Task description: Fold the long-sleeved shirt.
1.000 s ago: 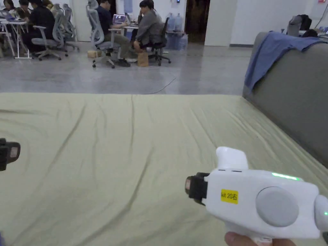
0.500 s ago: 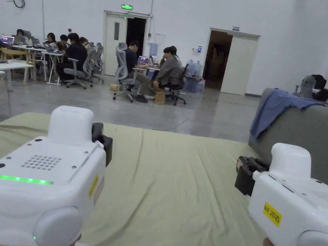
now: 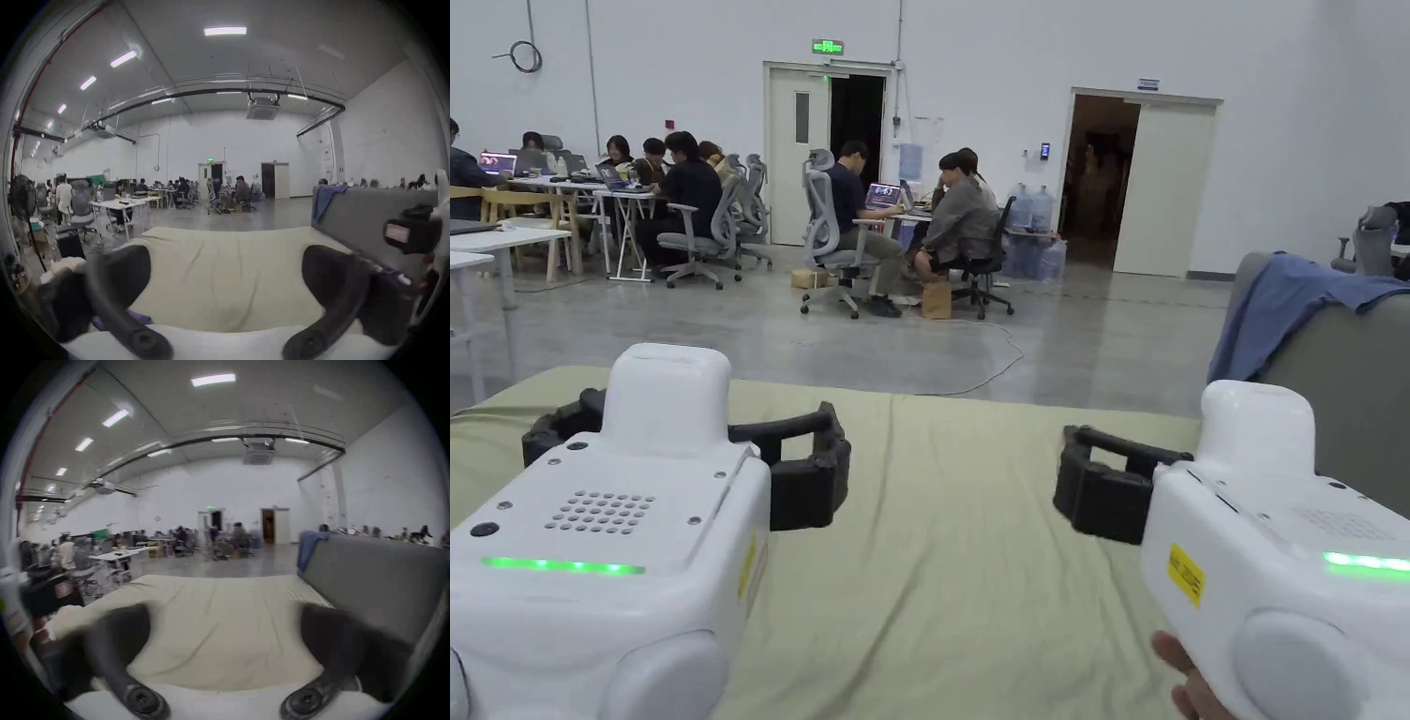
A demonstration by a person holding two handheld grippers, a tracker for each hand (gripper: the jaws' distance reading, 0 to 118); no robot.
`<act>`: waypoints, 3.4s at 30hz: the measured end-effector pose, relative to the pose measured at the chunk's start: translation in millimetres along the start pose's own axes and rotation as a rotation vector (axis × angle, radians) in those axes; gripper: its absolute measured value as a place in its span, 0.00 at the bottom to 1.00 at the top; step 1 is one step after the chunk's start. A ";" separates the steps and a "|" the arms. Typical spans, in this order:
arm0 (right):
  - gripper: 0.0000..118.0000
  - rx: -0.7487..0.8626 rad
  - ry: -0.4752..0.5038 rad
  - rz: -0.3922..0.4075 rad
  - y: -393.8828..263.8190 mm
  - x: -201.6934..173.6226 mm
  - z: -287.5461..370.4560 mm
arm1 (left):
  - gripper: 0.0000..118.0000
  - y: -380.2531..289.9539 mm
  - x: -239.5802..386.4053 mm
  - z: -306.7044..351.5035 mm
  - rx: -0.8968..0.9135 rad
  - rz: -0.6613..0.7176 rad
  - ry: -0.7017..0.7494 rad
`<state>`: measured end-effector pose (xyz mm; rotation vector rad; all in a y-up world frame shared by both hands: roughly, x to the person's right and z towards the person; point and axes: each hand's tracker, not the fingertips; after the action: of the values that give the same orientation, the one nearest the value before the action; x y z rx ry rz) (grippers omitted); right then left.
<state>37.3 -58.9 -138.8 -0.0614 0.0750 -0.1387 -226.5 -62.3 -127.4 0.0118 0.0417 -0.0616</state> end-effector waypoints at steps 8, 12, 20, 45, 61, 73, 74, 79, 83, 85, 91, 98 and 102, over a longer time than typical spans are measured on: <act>1.00 -0.126 -0.139 0.126 -3.9 4.4 -9.4 | 1.00 -2.5 -0.5 -2.2 -0.022 0.052 -0.051; 1.00 -0.120 -0.099 0.155 -7.3 -1.0 -2.9 | 1.00 0.3 0.3 -2.6 -0.041 0.050 -0.043; 1.00 -0.109 -0.056 0.154 -9.1 -8.6 1.7 | 1.00 -2.1 3.7 -3.9 -0.047 0.042 -0.037; 1.00 -0.100 -0.073 0.156 -12.6 -10.8 11.4 | 1.00 -7.1 3.2 -3.0 -0.070 0.008 -0.099; 1.00 -0.092 -0.087 0.168 -11.9 -13.4 15.8 | 1.00 -5.6 4.3 -1.7 -0.073 0.012 -0.117; 1.00 -0.098 -0.075 0.164 -11.8 -15.5 15.4 | 1.00 -6.5 2.0 -1.5 -0.080 0.013 -0.118; 1.00 -0.097 -0.073 0.164 -11.9 -15.9 15.4 | 1.00 -6.8 2.2 -1.7 -0.081 0.013 -0.117; 1.00 -0.097 -0.068 0.169 -12.8 -18.0 15.1 | 1.00 -8.1 3.8 -1.6 -0.089 0.014 -0.124; 1.00 -0.098 -0.068 0.171 -12.8 -18.2 14.8 | 1.00 -7.9 4.6 -0.9 -0.086 0.002 -0.117; 1.00 -0.098 -0.071 0.169 -12.7 -17.7 14.9 | 1.00 -7.6 4.2 -0.7 -0.084 0.002 -0.116; 1.00 -0.102 -0.077 0.157 -12.6 -14.6 14.7 | 1.00 -7.5 2.8 -0.4 -0.087 0.015 -0.120; 1.00 -0.102 -0.079 0.157 -13.8 -14.2 14.4 | 1.00 -7.9 4.4 -1.5 -0.095 0.013 -0.130; 1.00 -0.104 -0.079 0.148 -13.9 -14.3 13.5 | 1.00 -7.2 4.4 -1.4 -0.096 0.014 -0.130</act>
<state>22.3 -69.8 -123.4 -0.1646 0.0078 0.0157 -222.6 -69.7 -129.1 -0.0875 -0.0849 -0.0463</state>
